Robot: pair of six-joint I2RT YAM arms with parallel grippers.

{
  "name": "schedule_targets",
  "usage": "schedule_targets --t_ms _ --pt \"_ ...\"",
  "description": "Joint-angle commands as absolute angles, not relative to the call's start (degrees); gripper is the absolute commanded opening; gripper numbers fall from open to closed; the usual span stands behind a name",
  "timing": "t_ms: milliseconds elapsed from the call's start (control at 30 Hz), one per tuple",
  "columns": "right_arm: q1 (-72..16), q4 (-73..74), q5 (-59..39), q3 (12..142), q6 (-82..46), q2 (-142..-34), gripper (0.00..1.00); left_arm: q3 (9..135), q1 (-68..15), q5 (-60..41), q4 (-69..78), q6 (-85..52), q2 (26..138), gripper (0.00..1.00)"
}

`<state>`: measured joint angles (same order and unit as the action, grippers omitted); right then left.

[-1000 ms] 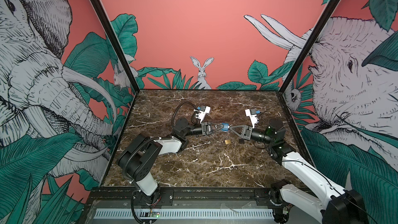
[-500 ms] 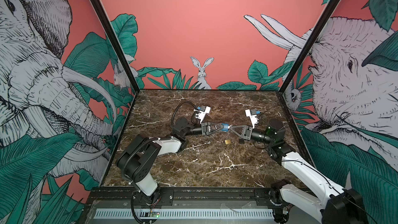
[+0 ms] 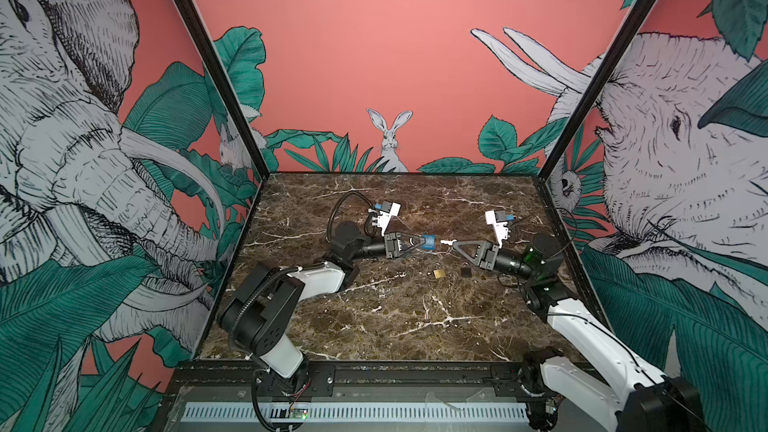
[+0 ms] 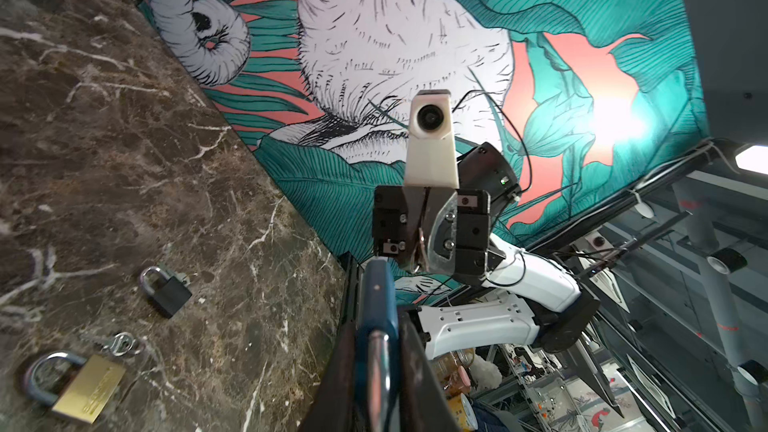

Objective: Lock with the key

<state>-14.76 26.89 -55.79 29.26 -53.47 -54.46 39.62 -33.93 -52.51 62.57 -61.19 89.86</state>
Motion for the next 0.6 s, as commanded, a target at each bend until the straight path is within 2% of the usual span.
schedule_targets --t_ms 0,100,233,300,433,567 --pt "-14.9 16.4 -51.1 31.9 -47.9 -53.3 0.00 38.7 -33.9 -43.6 45.2 -47.4 81.8 0.00" --pt "-17.8 10.9 -39.5 30.5 -47.3 -51.1 0.00 37.4 -34.0 -35.7 32.3 -37.8 75.1 0.00" --pt "-23.3 12.1 -29.0 27.1 -50.0 -50.6 0.00 41.4 -33.5 -36.3 16.3 -31.4 72.0 0.00" --pt "-27.4 14.1 -23.1 25.2 -50.5 -49.8 0.00 41.0 -33.3 -38.6 16.9 -31.7 72.0 0.00" --pt "-31.1 14.3 -17.4 25.0 -50.8 -48.8 0.00 41.3 -33.2 -41.6 17.1 -30.6 72.3 0.00" --pt "-34.8 12.7 -9.0 23.6 -54.1 -47.7 0.00 43.5 -32.3 -42.4 9.7 -27.2 73.3 0.00"
